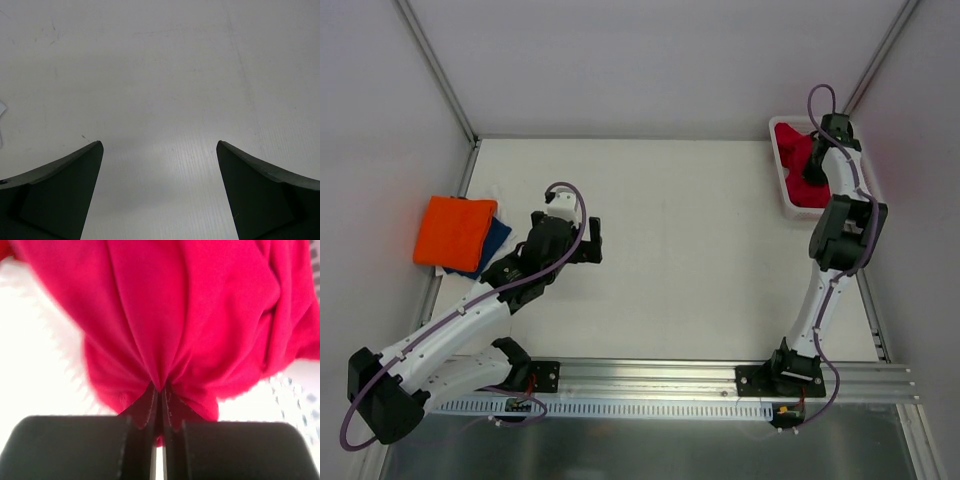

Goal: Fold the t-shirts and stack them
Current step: Grab the tshirt from the pile, then move the tshirt to the center of the board

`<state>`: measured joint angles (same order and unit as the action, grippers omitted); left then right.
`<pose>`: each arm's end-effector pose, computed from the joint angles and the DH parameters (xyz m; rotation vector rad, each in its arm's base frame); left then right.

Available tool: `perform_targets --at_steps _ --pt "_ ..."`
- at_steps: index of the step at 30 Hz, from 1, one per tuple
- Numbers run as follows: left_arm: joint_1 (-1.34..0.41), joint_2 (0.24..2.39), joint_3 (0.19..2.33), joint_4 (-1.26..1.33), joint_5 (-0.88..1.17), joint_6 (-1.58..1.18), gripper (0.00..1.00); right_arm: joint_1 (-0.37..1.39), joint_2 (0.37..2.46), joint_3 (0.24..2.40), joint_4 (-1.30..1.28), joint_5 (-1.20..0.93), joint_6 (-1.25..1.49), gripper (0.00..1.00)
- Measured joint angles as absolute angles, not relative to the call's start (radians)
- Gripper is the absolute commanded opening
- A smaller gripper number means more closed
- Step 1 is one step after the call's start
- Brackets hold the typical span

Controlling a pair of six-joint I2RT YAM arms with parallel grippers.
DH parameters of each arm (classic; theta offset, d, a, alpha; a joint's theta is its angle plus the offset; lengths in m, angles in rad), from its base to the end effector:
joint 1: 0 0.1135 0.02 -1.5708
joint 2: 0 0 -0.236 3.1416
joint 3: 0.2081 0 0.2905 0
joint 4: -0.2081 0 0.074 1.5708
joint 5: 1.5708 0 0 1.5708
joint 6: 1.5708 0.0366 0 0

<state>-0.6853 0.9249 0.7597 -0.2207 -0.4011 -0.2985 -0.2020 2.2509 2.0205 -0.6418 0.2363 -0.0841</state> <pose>0.2165 -0.1585 0.2739 0.1110 1.9305 -0.2658 0.5168 -0.1146 0.2066 0.2503 2.4412 -0.4154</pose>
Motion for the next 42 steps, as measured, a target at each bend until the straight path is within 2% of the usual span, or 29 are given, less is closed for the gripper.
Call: perform_targets --at_steps 6,14,20,31,36,42 --pt "-0.685 0.971 0.759 -0.218 -0.389 -0.31 0.99 -0.14 2.007 1.948 -0.632 0.151 -0.098 0.01" --pt "-0.685 1.025 0.754 -0.198 -0.358 -0.341 0.99 0.109 1.605 2.043 -0.637 0.04 -0.109 0.01" --pt "-0.685 1.034 0.752 -0.183 -0.344 -0.35 0.99 0.138 1.397 2.018 -0.648 -0.143 -0.059 0.0" --pt "-0.685 1.035 0.721 -0.161 -0.321 -0.365 0.99 0.145 1.482 2.145 -0.579 -0.619 0.225 0.02" --pt "-0.685 1.035 0.706 -0.152 -0.319 -0.38 0.99 0.15 1.556 2.193 -0.31 -0.802 0.519 0.03" --pt "-0.685 1.034 0.683 -0.135 -0.314 -0.393 0.99 0.173 1.766 2.455 -0.072 -0.882 0.793 0.09"
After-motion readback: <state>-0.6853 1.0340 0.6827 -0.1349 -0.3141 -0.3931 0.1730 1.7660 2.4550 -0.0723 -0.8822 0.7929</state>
